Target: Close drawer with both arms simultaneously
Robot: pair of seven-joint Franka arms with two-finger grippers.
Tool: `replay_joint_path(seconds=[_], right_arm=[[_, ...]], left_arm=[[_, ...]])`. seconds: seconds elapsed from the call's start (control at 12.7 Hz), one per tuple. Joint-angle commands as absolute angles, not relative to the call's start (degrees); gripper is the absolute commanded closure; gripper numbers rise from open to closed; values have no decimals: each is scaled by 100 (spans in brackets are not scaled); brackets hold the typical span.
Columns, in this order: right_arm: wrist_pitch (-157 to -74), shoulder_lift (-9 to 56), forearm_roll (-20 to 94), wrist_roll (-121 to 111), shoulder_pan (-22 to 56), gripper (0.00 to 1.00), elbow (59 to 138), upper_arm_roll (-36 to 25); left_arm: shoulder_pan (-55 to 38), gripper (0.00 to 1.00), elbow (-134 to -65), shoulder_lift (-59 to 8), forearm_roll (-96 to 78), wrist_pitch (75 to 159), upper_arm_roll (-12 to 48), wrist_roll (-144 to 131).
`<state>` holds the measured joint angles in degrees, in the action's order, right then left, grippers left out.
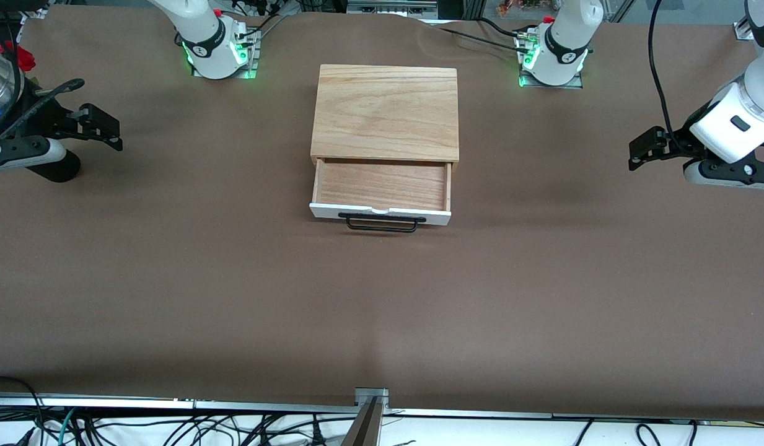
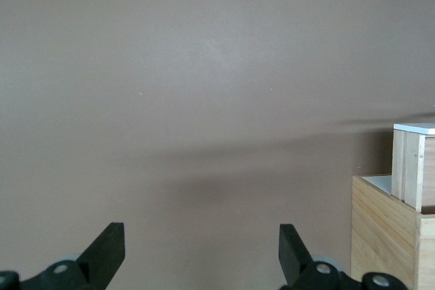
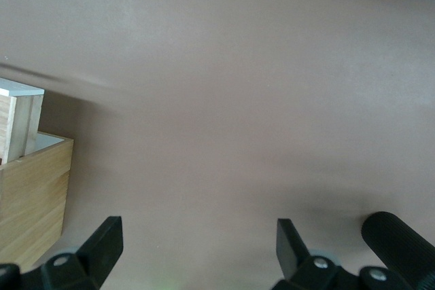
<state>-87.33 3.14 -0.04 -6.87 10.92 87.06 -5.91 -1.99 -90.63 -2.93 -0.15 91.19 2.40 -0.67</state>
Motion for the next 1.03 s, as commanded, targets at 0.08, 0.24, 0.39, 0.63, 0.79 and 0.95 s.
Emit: replay_joint_path(seconds=[0.08, 0.24, 0.39, 0.63, 0.79, 0.95], right_arm=[[-8666, 299, 79, -624, 1072, 0, 8613, -554], [-8631, 290, 184, -624, 1063, 0, 8613, -606], [-8613, 272, 185, -624, 1063, 0, 8613, -598], [-8613, 281, 193, -624, 1063, 0, 8613, -580], [-8622, 333, 272, -624, 1063, 0, 8622, -571], [-8674, 500, 404, -615, 1116, 0, 8849, -545]], left_arm=[[-193, 0, -8912, -316, -79, 8991, 255, -79], [-202, 0, -8912, -316, -79, 8991, 255, -79], [-193, 0, -8912, -316, -79, 8991, 255, -79], [-202, 0, -8912, -316, -79, 8991, 255, -79], [-211, 0, -8912, -316, -79, 8991, 255, -97], [-229, 0, -8912, -316, -79, 8991, 255, -105]])
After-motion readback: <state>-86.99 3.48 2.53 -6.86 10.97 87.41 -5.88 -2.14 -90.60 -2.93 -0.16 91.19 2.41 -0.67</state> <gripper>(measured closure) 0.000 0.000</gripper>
